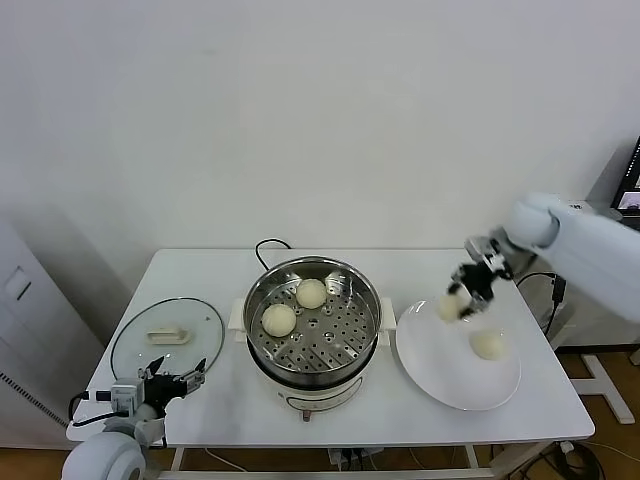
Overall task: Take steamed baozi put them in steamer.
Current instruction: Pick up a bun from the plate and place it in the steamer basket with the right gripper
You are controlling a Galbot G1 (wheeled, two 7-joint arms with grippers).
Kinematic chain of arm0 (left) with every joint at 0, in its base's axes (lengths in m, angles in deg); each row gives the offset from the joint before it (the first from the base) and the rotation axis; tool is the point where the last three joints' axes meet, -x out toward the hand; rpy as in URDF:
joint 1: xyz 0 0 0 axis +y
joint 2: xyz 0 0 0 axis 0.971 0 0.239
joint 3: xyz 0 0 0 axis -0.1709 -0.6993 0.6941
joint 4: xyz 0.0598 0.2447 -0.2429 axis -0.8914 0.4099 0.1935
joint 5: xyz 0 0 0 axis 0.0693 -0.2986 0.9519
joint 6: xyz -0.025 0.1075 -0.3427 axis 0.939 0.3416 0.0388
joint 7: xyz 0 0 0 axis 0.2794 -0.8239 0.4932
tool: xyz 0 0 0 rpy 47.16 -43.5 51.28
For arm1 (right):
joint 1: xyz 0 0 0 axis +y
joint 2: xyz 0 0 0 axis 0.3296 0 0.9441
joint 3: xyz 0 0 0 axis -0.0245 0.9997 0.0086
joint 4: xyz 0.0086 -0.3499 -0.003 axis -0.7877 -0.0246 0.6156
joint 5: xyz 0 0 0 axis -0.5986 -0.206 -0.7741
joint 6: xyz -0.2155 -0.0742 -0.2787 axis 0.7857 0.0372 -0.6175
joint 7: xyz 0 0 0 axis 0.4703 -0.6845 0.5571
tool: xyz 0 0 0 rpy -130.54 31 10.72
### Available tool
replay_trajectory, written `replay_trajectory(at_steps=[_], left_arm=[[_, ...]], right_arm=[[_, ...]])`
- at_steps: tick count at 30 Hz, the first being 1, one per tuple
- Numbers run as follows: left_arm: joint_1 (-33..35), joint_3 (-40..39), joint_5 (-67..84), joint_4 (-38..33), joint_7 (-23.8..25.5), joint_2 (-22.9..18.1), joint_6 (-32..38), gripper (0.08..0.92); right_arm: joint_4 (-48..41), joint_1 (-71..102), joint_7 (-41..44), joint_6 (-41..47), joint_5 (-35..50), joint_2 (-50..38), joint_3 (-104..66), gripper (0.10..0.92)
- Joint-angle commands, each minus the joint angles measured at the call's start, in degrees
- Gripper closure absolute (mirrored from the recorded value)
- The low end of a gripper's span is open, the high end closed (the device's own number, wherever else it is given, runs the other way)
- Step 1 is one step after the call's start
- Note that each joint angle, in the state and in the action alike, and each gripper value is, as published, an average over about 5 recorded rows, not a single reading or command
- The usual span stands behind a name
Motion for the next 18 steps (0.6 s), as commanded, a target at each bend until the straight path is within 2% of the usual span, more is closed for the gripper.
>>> replay_trajectory(at_steps=[1,10,18], left_arm=[[0.1,0.0,0.0,-0.1,0.0,0.3,0.0,0.177],[0.1,0.0,0.0,0.0,0.1,0.5,0.2,0.177],[0.0,0.0,0.1,0.1,0.1,0.4,0.3,0.177]], right_arm=[[0.4,-12.4,0.6,-12.7,9.8,13.7,2.8,0.525],[2.9,-11.1,2.9,-23.4,9.1,23.4,3.3,0.525],[10.8,-7.4,3.0,-29.6,1.1,24.3,4.2,0.525]])
